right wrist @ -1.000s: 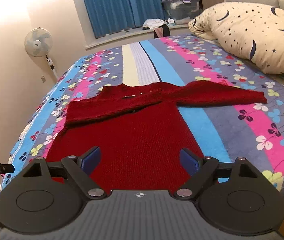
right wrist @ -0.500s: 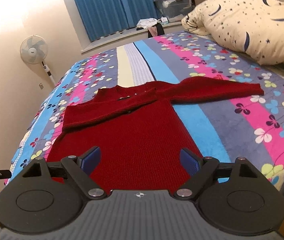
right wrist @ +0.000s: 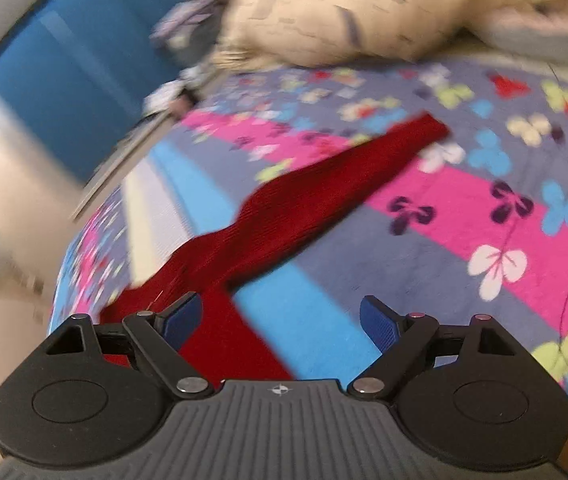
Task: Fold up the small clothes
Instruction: 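Grasp the other sleeve cuff with the right gripper and fold it across the body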
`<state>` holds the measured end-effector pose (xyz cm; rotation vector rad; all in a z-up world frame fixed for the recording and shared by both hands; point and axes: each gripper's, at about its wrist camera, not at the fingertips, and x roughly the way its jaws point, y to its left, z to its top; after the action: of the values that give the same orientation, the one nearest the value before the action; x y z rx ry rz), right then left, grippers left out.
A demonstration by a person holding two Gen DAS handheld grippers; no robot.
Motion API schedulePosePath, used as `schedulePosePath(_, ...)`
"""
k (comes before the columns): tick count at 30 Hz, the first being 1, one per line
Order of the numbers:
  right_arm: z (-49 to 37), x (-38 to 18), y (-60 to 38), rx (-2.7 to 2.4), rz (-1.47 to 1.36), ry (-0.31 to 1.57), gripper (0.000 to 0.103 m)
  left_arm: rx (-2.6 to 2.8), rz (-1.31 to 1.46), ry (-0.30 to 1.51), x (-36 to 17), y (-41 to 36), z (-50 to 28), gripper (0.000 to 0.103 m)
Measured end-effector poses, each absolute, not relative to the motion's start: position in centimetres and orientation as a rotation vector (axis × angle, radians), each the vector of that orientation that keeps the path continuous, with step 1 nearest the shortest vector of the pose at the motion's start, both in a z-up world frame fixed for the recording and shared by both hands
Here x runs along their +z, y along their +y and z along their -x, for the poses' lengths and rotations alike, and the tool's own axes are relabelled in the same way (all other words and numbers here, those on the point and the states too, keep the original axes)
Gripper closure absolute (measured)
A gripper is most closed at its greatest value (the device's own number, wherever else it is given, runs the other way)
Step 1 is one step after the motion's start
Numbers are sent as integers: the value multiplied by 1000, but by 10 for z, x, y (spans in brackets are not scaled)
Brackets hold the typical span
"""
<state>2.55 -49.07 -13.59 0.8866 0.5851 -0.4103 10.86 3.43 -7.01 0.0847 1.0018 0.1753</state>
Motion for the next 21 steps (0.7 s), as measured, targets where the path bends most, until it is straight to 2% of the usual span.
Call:
schedulePosePath(5,-80,-184,-551,-491,-1041,587,16,211,-44,1049,-92,33,-152,0)
schedulePosePath(15,-180,-257,-622,-773,-1019,656,17,384,-126,1086,-130,60,-222,0)
schedulePosePath(18,-202,-270,-632,-869,-980,648,7,438,-178,1130,-147,74,-231,0)
schedulePosePath(19,-209,-270,-630,-891,-941,649,8,451,-186,1151,-154,80,-234,0)
schedulePosePath(20,-219,-269,-626,-926,-883,656,27,456,-183,1163,-159,86,-235,0)
schedulePosePath(21,-228,-266,-622,-925,-832,653,79,458,-171,1172,-163,92,-235,0)
